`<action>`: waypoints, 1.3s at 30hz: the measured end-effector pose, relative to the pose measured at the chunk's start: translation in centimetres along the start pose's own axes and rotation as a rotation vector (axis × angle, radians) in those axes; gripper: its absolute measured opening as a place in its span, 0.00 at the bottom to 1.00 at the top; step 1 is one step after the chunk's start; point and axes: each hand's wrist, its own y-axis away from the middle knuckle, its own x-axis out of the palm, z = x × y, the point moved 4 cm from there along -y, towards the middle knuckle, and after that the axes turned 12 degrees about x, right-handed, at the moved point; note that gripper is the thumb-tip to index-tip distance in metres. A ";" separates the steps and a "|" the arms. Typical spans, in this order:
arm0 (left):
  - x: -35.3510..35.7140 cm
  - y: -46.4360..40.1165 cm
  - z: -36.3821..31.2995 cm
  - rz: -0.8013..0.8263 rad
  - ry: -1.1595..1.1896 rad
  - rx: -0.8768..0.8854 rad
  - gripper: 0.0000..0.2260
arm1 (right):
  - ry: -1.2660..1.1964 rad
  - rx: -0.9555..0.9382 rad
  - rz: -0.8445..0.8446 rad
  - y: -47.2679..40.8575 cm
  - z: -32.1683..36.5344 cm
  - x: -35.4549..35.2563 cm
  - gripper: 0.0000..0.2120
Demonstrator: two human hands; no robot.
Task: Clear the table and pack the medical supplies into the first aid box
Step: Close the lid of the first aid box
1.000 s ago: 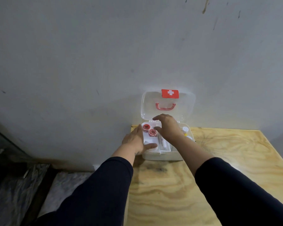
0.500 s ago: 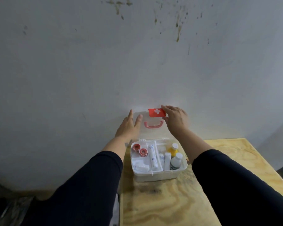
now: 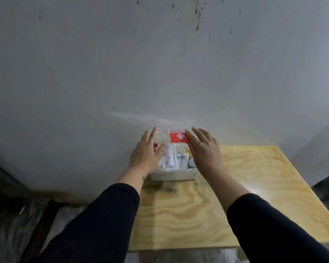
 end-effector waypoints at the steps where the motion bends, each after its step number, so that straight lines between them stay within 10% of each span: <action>1: 0.7 0.9 0.0 0.007 -0.015 -0.005 0.30 | 0.016 -0.003 0.015 1.1 -0.2 0.2 0.20; 13: 6.3 5.6 0.9 0.112 0.010 -0.103 0.33 | 0.110 -0.010 0.207 9.1 -1.6 4.8 0.22; 23: 6.3 1.4 -1.0 0.218 -0.479 0.194 0.34 | 0.112 -0.151 0.443 5.3 -2.0 6.2 0.31; 39: 7.4 -3.6 1.2 0.240 -0.583 0.187 0.34 | 0.139 -0.119 0.414 0.9 -1.7 9.5 0.33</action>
